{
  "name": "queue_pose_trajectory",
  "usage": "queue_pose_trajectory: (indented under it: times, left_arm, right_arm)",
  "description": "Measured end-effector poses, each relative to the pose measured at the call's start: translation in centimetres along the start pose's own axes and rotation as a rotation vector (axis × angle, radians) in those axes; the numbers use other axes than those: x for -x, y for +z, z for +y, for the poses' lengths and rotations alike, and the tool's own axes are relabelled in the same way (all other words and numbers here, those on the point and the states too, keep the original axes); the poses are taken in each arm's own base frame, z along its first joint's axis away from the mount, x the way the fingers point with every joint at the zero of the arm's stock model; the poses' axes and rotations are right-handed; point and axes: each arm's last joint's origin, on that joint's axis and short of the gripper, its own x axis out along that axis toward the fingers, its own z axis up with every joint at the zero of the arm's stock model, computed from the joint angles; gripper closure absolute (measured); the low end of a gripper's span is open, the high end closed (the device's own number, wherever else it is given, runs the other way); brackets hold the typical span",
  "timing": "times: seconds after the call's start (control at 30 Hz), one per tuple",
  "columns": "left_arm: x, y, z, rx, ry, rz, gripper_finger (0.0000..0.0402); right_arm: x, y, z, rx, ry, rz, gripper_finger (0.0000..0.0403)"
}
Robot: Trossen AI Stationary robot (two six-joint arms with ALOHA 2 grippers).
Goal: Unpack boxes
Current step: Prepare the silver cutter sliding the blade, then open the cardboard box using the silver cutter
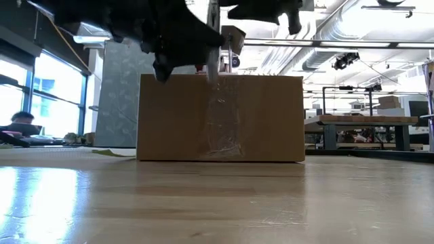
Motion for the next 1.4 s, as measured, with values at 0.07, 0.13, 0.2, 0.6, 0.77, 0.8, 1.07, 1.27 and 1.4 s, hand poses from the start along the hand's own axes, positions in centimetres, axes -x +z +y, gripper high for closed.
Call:
queue_pose_trajectory:
  times: [0.07,0.13,0.2,0.6,0.77,0.8,1.07,1.27,1.4]
  left_arm:
    - [0.1,-0.1,-0.3,-0.009,-0.029,0.014,0.0296]
    - [0.1,0.0,-0.4,-0.007,-0.023,0.005,0.0296]
    - [0.1,0.0,-0.2,-0.001,0.025,-0.01,0.0296]
    - [0.1,0.1,-0.2,0.008,0.069,-0.035,0.0296]
    - [0.1,0.2,-0.1,0.011,0.076,-0.047,0.0296]
    - [0.1,0.2,-0.1,0.011,0.077,-0.047,0.0296]
    - [0.1,0.2,-0.2,0.011,0.05,-0.035,0.0296]
    - [0.1,0.2,-0.2,0.011,0.049,-0.039,0.0296]
    - [0.1,0.2,-0.2,0.01,0.052,-0.034,0.0296]
  right_arm:
    - [-0.2,0.2,-0.3,-0.016,-0.07,-0.025,0.0284]
    - [-0.1,0.2,-0.3,0.005,-0.092,-0.03,0.0284]
    - [0.1,0.2,-0.1,0.034,-0.068,-0.027,0.0284]
    - [4.0,1.4,1.0,0.33,0.059,-0.002,0.0283]
    - [4.0,1.1,1.2,0.305,0.203,0.039,0.0256]
    - [3.7,0.8,1.2,0.297,0.231,0.057,0.0243]
    - [1.4,-1.8,1.6,0.249,0.242,0.113,0.0144]
    - [0.4,-2.4,1.9,0.2,0.217,0.06,0.0141]
    - [0.0,-2.8,1.9,0.207,0.167,0.06,0.0153]
